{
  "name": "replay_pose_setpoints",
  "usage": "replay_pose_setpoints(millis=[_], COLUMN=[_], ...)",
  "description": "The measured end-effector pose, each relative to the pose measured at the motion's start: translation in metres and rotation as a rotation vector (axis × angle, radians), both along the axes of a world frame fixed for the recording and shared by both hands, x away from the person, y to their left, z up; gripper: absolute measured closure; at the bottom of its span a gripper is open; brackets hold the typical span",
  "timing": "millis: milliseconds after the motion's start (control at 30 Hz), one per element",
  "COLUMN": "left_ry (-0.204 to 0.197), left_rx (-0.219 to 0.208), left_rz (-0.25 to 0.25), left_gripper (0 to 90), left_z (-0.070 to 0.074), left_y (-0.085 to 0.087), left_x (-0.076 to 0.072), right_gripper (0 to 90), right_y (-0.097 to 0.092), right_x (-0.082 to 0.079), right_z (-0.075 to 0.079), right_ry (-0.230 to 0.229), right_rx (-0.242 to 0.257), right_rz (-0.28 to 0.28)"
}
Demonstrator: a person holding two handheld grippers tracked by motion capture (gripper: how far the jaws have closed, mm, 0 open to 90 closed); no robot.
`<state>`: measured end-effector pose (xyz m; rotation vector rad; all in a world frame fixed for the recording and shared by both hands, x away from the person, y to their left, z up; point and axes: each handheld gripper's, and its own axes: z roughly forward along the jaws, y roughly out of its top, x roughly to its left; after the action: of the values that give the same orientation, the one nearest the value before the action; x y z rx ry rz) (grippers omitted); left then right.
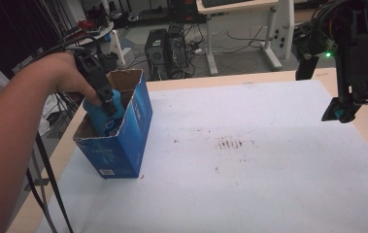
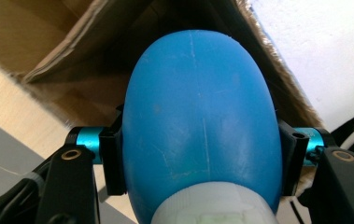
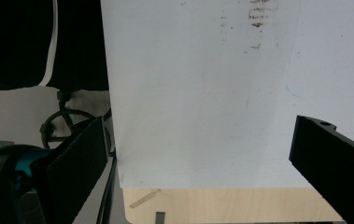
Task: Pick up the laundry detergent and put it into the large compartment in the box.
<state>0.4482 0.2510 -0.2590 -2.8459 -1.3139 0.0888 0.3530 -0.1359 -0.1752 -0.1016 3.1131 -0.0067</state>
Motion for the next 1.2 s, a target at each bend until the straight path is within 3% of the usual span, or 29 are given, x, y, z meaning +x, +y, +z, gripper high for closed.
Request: replay_pose_setpoints(millis=[233, 400, 433, 767, 1200], left_ry=[0.021, 0.007, 0.002, -0.007, -0.011], left_rx=[0.017, 0.017, 0.031, 0.023, 0.031], left_rz=[-0.066, -0.094, -0.119, -0.14, -0.098], left_gripper=[37.2, 37.1, 37.1, 37.1, 36.5], left_z=[-0.019, -0.024, -0.027, -0.032, -0.033], left_y=[0.0, 0.001, 0.002, 0.001, 0.002], left_x=[0.0, -0.001, -0.001, 0.0, 0.0], right_gripper=[3.5, 3.5, 3.5, 3.5, 3.5], right_y=[-0.001, 0.0, 0.0, 0.002, 0.002], right_x=[0.001, 0.002, 0.002, 0.003, 0.004], right_z=[-0.002, -0.004, -0.004, -0.005, -0.006], right_ry=[0.005, 0.006, 0.003, 0.003, 0.004], right_rx=[-0.006, -0.007, -0.004, -0.007, -0.01], right_rz=[-0.012, -0.006, -0.004, -0.002, -0.004])
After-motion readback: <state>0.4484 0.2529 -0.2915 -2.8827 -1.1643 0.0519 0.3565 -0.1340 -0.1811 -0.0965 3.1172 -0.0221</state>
